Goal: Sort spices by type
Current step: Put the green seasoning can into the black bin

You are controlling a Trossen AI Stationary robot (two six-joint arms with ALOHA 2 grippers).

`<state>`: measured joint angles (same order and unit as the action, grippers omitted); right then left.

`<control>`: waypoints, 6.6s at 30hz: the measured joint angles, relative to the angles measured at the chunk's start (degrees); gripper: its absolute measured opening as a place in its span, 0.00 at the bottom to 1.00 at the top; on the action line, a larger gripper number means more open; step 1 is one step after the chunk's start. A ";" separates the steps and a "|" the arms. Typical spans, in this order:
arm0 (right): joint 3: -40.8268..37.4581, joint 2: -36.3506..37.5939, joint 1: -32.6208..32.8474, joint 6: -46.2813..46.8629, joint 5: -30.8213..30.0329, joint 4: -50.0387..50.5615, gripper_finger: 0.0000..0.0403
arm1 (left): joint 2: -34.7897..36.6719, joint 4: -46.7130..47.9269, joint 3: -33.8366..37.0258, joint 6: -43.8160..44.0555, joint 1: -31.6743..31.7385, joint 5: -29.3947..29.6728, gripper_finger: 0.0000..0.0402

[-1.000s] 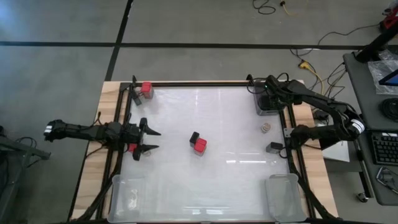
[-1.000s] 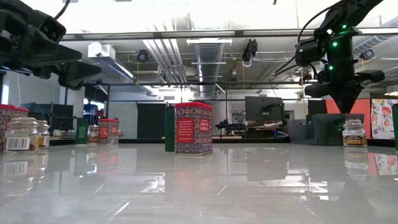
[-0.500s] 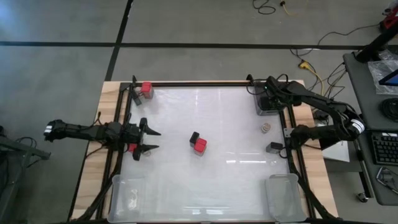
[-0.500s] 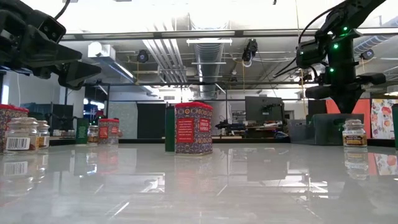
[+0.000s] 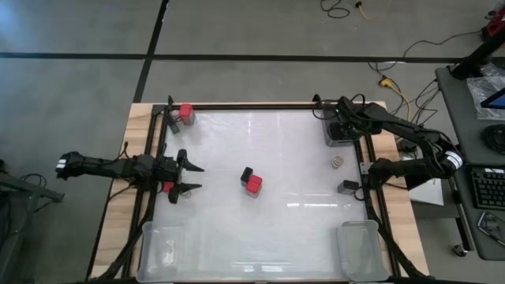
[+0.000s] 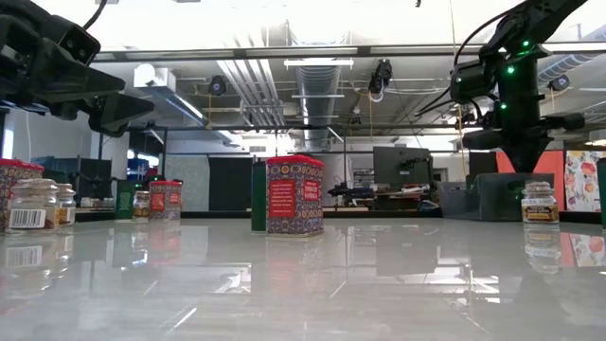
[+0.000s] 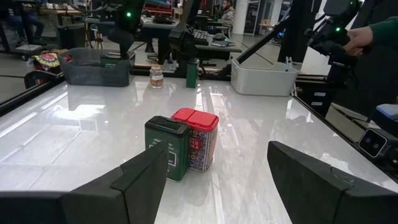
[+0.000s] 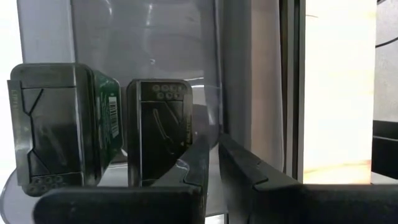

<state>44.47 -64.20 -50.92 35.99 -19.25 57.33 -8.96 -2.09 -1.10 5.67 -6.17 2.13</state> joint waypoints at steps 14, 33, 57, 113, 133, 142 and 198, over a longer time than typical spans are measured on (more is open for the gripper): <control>-0.02 0.00 0.00 -0.79 0.00 -4.09 0.07 | -0.01 -0.01 0.00 0.01 0.01 0.01 0.64; 8.00 1.16 1.23 -1.97 2.20 1.89 0.07 | -0.01 -0.02 0.01 0.01 0.01 0.02 0.64; 4.48 0.33 3.91 -0.11 8.33 2.39 0.07 | -0.01 0.00 0.02 0.00 0.00 0.02 0.64; 2.86 0.31 3.74 -2.14 4.17 3.68 0.07 | -0.01 0.00 0.02 0.00 0.00 0.00 0.64; 18.69 3.08 35.88 6.28 16.03 23.95 0.17 | 0.00 -0.01 0.01 0.00 0.02 0.00 0.64; 17.55 -0.59 62.66 18.22 19.68 26.84 0.52 | 0.00 -0.02 0.02 0.00 0.02 0.02 0.64; 5.26 -8.66 63.66 -5.71 21.21 22.80 0.35 | -0.01 0.00 0.00 0.00 0.01 0.00 0.64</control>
<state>49.73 -72.86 12.75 30.28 1.96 80.13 -8.97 -2.09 -1.10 5.67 -6.16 2.13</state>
